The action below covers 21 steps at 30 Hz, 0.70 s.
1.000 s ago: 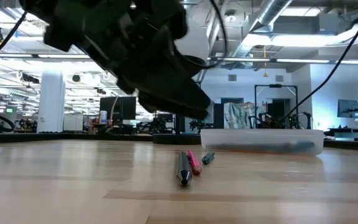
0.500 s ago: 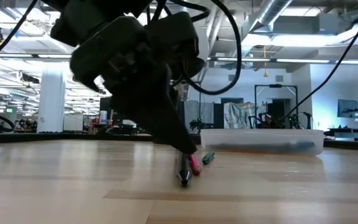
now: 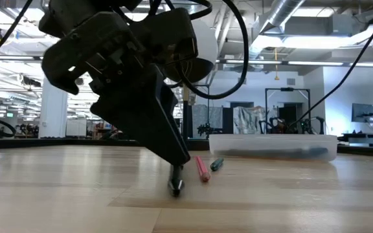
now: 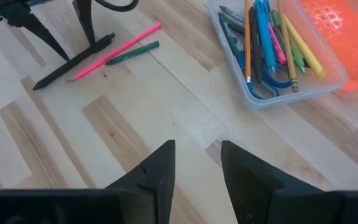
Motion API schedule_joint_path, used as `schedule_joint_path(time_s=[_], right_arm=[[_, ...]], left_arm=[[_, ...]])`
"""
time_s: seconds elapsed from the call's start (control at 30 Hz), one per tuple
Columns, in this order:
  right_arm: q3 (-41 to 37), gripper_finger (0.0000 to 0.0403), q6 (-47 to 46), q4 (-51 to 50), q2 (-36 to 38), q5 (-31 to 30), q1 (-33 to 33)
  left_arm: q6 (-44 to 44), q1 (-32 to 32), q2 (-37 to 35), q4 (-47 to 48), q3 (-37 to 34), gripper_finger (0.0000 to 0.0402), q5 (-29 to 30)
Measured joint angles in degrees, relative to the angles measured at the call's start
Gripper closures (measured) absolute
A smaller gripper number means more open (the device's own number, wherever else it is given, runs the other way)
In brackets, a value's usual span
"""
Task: Pick & place school supplies into a supply box
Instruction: Put the black pen into the orange supply box
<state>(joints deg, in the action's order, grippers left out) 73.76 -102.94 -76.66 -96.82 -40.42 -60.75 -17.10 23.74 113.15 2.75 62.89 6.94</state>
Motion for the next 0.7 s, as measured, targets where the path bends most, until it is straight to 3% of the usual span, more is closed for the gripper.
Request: schedule_joint_path(time_s=[0.4, 0.7], right_arm=[[0.0, 0.028, 0.0, -0.1, 0.0, 0.0, 0.0], [0.0, 0.028, 0.0, -0.2, 0.0, 0.0, 0.0]], left_arm=[[-8.0, -1.4, 0.0, 6.4, 0.0, 0.0219, 3.5], [-1.6, -5.6, -0.7, 10.7, 0.1, 0.0219, 3.1]])
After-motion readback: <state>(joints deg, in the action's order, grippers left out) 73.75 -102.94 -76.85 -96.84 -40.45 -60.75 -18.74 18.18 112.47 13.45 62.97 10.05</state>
